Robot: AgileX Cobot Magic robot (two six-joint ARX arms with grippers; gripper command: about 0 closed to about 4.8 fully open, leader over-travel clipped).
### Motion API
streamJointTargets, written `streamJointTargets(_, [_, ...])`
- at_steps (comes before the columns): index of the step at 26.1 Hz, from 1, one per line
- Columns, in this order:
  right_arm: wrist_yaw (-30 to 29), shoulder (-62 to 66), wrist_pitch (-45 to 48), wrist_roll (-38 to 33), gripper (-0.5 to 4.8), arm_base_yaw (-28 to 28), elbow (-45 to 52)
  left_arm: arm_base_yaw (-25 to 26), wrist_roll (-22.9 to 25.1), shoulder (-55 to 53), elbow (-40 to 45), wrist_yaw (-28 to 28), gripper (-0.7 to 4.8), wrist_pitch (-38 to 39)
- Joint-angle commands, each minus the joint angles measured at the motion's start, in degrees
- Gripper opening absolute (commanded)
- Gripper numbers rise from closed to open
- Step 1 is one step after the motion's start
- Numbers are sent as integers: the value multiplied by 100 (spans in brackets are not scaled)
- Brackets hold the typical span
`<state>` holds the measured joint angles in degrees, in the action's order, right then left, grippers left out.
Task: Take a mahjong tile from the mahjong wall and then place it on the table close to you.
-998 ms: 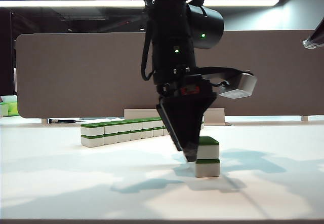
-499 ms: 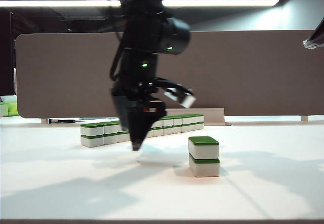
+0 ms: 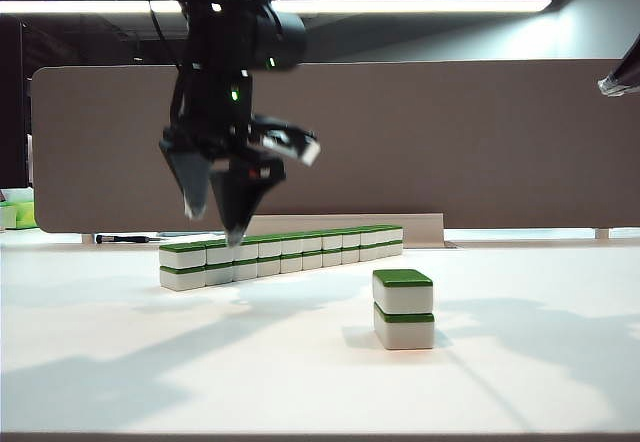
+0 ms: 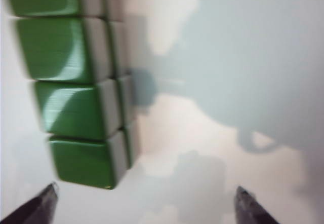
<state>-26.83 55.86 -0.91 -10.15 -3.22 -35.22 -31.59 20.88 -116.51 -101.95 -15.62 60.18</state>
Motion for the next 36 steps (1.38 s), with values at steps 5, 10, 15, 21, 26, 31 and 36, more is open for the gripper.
streamJointTargets(5, [-649,-15,76,7,-1,57,-28,262,4,212,-7,98,421,-212])
streamJointTargets(10, [-1464,-15,98,9,-1,295,-28,487,7,212,-7,520,421,-197])
streamJointTargets(15, [-1985,-15,109,9,-1,621,-28,719,7,212,-7,796,421,-168])
streamJointTargets(21, [-2002,-15,103,9,-1,1088,-28,957,24,203,-7,1145,421,-302])
streamJointTargets(26, [-1980,-15,96,9,-1,1296,-28,1115,166,179,-4,1392,421,-693])
streamJointTargets(31, [-1982,-15,52,7,-1,1296,-28,1176,291,13,-4,1421,389,-750])
streamJointTargets(36, [-1982,-13,52,7,-1,1296,-28,1174,321,-210,-4,1445,389,-776])
